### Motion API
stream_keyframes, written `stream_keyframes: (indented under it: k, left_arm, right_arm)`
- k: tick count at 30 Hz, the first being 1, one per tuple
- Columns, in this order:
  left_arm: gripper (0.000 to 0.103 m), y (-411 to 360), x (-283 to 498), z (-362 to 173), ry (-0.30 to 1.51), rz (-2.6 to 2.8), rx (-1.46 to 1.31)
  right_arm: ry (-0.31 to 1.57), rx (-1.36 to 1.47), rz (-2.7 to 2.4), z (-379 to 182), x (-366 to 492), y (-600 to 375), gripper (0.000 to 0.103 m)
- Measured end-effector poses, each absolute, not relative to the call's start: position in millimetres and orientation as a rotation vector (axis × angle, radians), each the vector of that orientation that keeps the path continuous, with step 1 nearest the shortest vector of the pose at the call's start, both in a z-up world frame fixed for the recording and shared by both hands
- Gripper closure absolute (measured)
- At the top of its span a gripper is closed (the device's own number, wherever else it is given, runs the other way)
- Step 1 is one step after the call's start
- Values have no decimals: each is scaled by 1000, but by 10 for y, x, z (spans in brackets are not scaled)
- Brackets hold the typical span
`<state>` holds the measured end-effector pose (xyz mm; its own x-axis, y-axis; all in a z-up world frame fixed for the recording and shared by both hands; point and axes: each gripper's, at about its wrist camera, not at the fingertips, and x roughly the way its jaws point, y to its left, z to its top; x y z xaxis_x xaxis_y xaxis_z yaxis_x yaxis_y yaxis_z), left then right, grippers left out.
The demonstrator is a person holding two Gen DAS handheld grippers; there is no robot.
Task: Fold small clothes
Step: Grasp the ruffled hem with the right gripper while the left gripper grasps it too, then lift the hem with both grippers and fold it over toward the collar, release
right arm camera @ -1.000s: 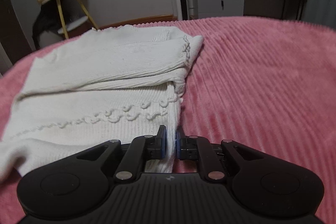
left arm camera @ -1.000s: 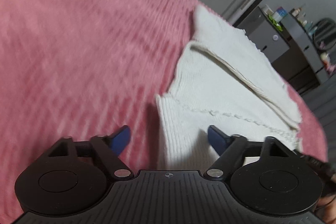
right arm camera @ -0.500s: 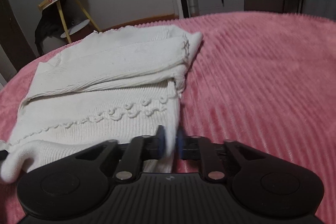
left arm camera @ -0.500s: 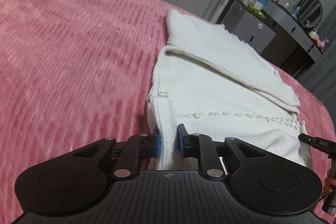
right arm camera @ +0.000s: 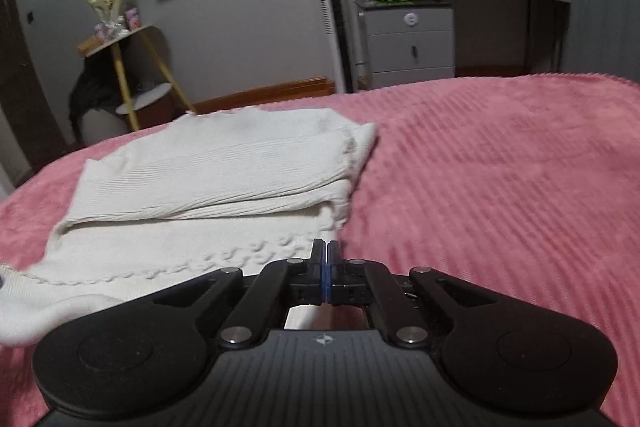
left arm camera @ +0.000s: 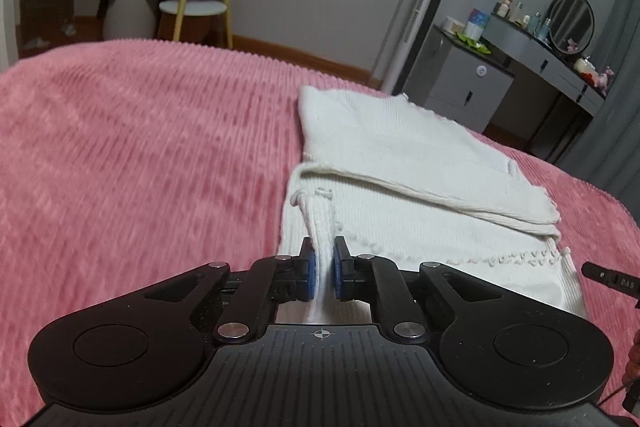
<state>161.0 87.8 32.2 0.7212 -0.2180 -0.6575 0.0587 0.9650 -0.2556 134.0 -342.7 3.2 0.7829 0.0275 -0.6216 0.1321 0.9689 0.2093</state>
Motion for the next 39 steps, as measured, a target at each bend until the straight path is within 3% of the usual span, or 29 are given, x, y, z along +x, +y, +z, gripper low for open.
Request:
stream_keyframes:
  k: [6,8,11,13,14,15,19,21,22,23,32,37,39]
  left_arm:
    - [91,924,1694,129,816,-185,-254]
    - [86,955,1708,59,830,-186,-277]
    - [74,1008,1738,-4,848,-199,-323]
    - [66,1022,1746,-18,844,-206,-341]
    - [63,1020,1754,-25,840,-214,-347]
    - [60,1017,1761,-32,838,-228,-357]
    - [62,956,1822,-102,858,-236,-356]
    - [69,906,1839,-125,867,-225,-323]
    - [84,882,1833,-125,864,-224,-306]
    - [90,862,1827,-123,860,-228,-289]
    - [92,875,1781,13,815,-280,-283]
    - [85,809,1849,-101,882,-288,-263]
    - [92,799,1864,-117,890,-273,-248]
  right_arm:
    - [756,248,-31,-132,1441,-3374,100]
    - [775,247,-41,-160,1479,-3371,92]
    - [755,245,-82,-130,1486,-3382,89]
    - [735,247,-113,-97,1499,-3408,70]
    - [731,239,-136,-100,1512,-3415,54]
    - [732,234,-142,-117,1528,-3422,49]
    - [777,273,-87,-230,1636,-3449,53]
    - [777,263,-66,-246,1653,-3418,78]
    - [772,246,-62,-241,1651,-3395,83]
    - [758,233,-52,-228,1632,-3371,96]
    - [729,154,39,-161,1535,-3259,97]
    - [789,215,31,-276,1680,-3343,89]
    - [799,202,29,-288,1699,-3330,91]
